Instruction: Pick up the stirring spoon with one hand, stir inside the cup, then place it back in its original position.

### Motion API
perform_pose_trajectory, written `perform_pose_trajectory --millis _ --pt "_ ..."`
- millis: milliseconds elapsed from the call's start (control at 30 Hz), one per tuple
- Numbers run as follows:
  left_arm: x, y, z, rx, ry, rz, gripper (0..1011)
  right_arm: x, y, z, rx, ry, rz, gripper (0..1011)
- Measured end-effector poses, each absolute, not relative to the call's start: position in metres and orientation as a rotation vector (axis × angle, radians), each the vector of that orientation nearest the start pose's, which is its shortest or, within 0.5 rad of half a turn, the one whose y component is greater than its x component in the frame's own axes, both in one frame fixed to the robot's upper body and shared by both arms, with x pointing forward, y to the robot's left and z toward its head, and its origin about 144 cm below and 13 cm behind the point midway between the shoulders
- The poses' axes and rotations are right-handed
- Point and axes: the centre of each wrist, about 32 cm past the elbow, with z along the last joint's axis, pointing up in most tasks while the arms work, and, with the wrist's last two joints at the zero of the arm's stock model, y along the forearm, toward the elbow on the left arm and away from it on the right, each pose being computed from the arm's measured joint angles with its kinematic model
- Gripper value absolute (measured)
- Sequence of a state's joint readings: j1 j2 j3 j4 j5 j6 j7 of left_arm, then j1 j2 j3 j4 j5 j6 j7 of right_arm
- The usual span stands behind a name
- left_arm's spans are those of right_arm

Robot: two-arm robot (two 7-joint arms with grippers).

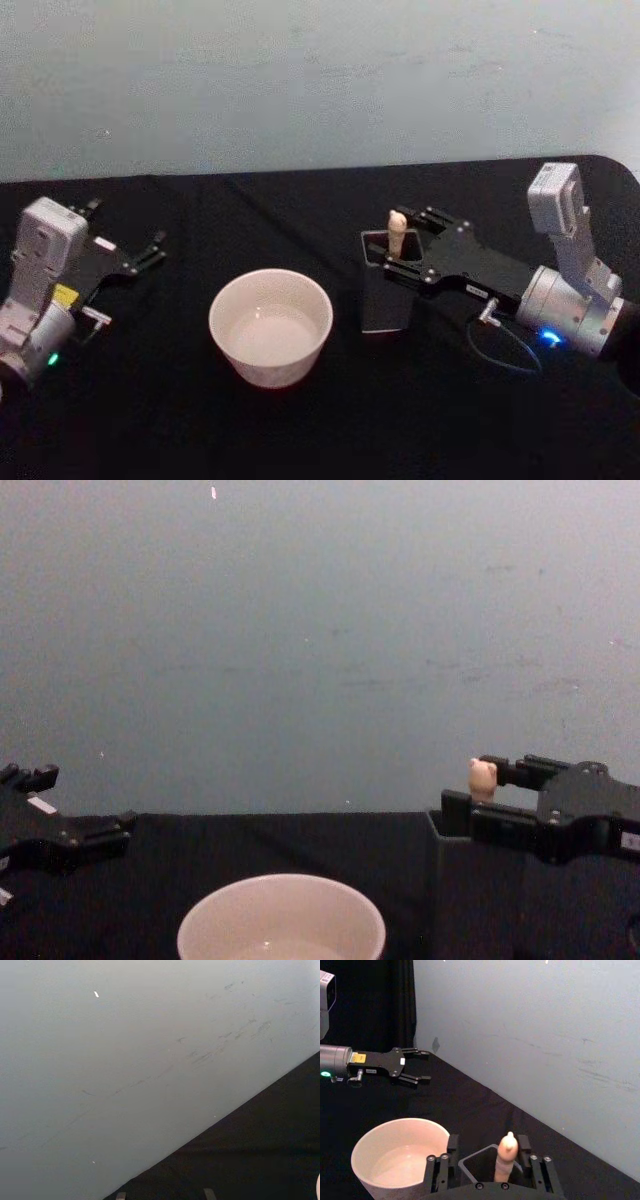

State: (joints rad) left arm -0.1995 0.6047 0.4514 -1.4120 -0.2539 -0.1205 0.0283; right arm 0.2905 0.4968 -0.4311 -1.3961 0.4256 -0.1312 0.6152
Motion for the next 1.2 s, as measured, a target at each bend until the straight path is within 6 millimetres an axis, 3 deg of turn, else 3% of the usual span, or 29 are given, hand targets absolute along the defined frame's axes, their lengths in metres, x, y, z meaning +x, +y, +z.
perform_pose_trajectory --millis 333,800,1000,1200 --pt "0.489 0.310 1.140 0.304 -0.285 1.248 1001 0.519 -0.278 1.167 -0.083 -0.126 -0.656 1002" --pt "0.489 0.310 1.140 0.304 -0.285 1.248 1002 0.520 -0.278 1.176 -0.009 -0.173 -0.687 1002" --pt "0.489 0.310 1.140 0.305 -0.285 1.248 1001 0.520 -0.281 1.189 0.112 -0.220 -0.845 1002" --pt "0.489 0.310 1.140 0.304 -0.285 1.248 1001 0.521 -0.281 1.182 0.085 -0.194 -1.085 1002"
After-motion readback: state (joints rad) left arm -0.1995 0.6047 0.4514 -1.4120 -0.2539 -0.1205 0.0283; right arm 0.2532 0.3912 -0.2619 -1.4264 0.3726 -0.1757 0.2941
